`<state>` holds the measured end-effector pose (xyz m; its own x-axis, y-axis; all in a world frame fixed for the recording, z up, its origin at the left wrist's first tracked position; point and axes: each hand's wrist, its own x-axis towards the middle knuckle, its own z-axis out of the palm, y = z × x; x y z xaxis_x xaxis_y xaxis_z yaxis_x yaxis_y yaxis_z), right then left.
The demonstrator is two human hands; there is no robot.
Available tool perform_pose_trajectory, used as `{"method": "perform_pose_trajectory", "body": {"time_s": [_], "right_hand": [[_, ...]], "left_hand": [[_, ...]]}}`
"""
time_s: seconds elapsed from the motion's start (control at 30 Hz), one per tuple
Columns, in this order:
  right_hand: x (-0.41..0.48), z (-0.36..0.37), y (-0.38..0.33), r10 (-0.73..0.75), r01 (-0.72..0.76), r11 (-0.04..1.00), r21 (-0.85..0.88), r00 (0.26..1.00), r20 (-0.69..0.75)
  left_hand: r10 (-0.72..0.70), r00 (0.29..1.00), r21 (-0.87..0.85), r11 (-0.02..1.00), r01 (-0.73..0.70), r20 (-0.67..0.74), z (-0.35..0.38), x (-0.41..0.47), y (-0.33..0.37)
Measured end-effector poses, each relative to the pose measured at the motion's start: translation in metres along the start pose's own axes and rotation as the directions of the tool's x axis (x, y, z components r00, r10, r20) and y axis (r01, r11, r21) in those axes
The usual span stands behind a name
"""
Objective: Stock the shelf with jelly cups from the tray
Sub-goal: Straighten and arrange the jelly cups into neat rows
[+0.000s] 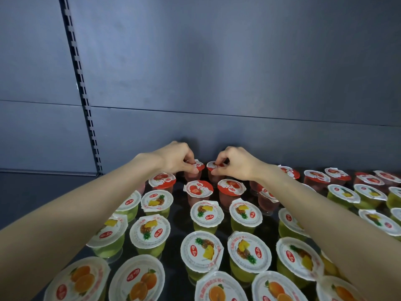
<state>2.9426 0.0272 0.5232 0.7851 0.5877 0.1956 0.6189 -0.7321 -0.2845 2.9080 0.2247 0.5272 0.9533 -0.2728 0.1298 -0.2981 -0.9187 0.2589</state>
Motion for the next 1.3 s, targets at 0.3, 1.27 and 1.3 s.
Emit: {"method": "perform_pose_trajectory", "body": {"time_s": [0.3,1.27,1.3], "right_hand": [[0.0,0.0,0.0,0.013,-0.013,1.0,-0.008,1.0,0.014],[-0.082,-0.02,-0.026,-0.028,0.033,0.997,-0.069,0.997,0.071],[-0.082,-0.019,-0.026,-0.027,0.033,0.997,-0.072,0.996,0.084]], "left_hand": [[-0.008,1.0,0.016,1.0,0.008,0.006,0.0,0.0,0.001],[0.083,0.988,-0.029,0.996,-0.08,0.133,-0.009,-0.08,0.047],[0.084,0.987,-0.022,0.996,-0.082,0.14,-0.008,-0.079,0.049]]}}
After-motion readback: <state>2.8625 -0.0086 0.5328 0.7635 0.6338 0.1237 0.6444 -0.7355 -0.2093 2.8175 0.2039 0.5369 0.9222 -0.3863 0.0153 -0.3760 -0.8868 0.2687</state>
